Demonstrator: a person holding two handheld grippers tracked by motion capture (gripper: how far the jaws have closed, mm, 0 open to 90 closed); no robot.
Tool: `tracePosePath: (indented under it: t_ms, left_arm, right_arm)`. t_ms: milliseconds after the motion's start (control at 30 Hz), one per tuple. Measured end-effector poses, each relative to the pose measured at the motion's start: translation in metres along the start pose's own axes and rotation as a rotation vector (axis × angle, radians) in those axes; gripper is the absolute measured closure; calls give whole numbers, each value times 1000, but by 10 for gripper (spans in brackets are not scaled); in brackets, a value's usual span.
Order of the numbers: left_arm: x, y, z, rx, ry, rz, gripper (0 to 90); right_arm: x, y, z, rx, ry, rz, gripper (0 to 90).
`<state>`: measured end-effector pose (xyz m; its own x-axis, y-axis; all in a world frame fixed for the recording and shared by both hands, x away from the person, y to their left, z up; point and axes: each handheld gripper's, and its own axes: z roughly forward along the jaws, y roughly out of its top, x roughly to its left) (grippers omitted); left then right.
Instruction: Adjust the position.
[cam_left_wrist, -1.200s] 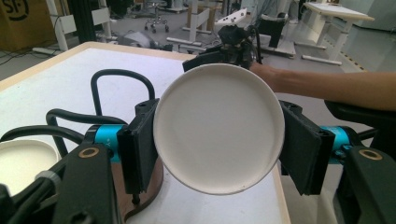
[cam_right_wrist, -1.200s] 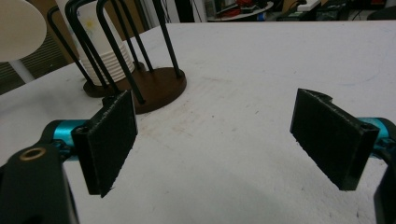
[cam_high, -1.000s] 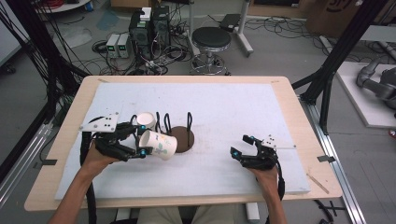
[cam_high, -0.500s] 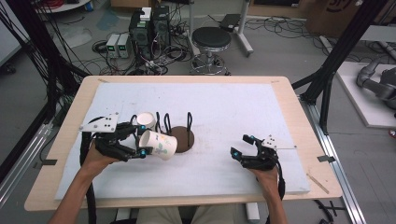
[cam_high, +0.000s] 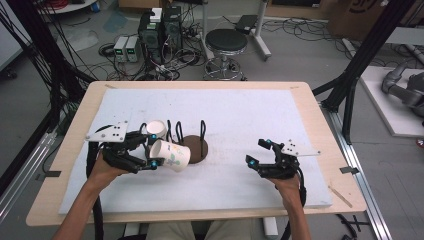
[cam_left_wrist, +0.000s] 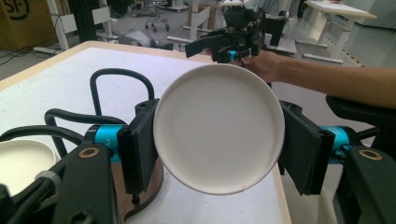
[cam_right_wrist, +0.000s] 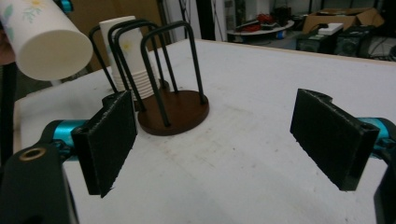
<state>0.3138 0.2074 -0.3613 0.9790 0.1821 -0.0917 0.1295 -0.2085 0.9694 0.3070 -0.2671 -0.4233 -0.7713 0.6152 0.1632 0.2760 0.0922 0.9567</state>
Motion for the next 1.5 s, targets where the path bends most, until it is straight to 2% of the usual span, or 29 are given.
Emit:
tracePosePath:
  t_ms: [33, 133, 167, 300, 500, 733, 900, 1200, 1500]
  left_arm:
    - [0, 0, 0, 2, -1, 2, 353]
    - [-1, 1, 2, -1, -4, 3, 353]
    - [-1, 1, 2, 2, -2, 4, 353]
    - [-1, 1, 5, 2, -5, 8, 352]
    - [-2, 1, 9, 1, -11, 7, 353]
    - [-3, -1, 13, -7, -12, 8, 353]
    - [-5, -2, 17, 4, -14, 11, 353]
    - [-5, -3, 21, -2, -22, 12, 353]
    - [-5, -6, 25, -36, -14, 0, 353]
  right_arm:
    - [1, 5, 1, 3, 27, -8, 151]
    - [4, 9, 3, 6, 49, -18, 150]
    - [6, 13, 5, 9, 75, -27, 151]
    - [9, 20, 11, 18, 109, -48, 151]
    - [14, 27, 16, 24, 146, -62, 150]
    - [21, 40, 19, 20, 188, -100, 151]
    - [27, 50, 20, 24, 224, -119, 151]
    - [39, 67, 33, 48, 289, -168, 150]
    - [46, 77, 44, 60, 339, -187, 150]
